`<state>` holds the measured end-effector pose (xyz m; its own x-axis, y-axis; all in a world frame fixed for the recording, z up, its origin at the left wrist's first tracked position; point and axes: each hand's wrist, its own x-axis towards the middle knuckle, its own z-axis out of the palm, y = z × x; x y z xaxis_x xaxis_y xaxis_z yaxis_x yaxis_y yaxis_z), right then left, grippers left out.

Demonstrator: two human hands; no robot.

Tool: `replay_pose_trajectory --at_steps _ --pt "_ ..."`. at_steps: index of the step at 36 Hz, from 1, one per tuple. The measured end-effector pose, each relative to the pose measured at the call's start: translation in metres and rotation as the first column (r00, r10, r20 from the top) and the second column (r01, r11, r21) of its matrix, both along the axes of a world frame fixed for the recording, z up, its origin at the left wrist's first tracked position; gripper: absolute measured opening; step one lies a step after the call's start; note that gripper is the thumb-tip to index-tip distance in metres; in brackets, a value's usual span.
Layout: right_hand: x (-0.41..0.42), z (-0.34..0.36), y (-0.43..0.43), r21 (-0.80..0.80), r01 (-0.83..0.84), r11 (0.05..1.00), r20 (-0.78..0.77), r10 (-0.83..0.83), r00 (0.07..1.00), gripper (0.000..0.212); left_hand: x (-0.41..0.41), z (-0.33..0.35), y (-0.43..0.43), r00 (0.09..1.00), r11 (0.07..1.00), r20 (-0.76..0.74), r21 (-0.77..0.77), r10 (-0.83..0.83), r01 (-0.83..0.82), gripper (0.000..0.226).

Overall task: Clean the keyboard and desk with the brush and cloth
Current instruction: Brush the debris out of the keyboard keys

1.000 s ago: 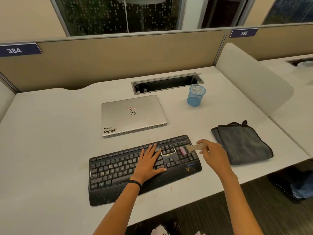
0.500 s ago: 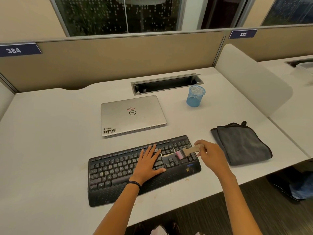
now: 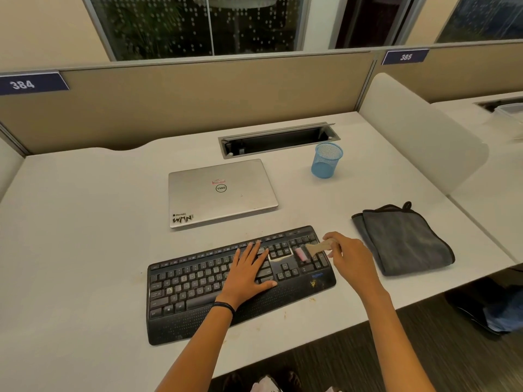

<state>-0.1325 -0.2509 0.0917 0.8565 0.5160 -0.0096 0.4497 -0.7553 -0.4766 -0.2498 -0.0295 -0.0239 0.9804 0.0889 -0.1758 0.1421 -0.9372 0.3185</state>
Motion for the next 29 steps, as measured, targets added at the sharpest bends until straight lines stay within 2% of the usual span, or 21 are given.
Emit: replay_pose_trajectory --at_steps 5,10,14,18,26,29 --pt "-0.001 0.002 0.001 -0.054 -0.036 0.998 -0.014 0.035 0.999 0.021 0.0 0.0 0.0 1.0 1.0 -0.001 0.005 0.001 -0.001 0.101" --pt "0.003 0.005 -0.001 0.018 0.041 0.999 0.02 -0.041 0.999 0.023 0.0 -0.002 0.0 1.0 1.0 0.002 -0.001 0.002 -0.002 0.101" --pt "0.002 0.003 -0.002 -0.022 -0.011 1.0 -0.034 0.01 0.999 0.022 0.0 -0.001 0.001 1.0 1.0 0.002 -0.008 0.005 -0.005 0.101" --pt "0.006 0.007 -0.003 0.021 0.006 1.0 -0.024 -0.005 1.0 0.021 0.0 -0.001 0.0 1.0 1.0 0.002 -0.007 0.004 -0.004 0.102" --pt "0.002 0.02 0.007 -0.1 -0.227 0.969 -0.105 0.217 0.971 0.028 -0.001 -0.001 0.0 1.0 1.0 0.012 -0.013 0.0 0.0 0.103" --pt "-0.001 0.023 0.017 -0.051 -0.254 0.966 -0.147 0.244 0.959 0.024 0.0 -0.001 0.0 1.0 1.0 0.009 0.0 0.0 0.0 0.106"
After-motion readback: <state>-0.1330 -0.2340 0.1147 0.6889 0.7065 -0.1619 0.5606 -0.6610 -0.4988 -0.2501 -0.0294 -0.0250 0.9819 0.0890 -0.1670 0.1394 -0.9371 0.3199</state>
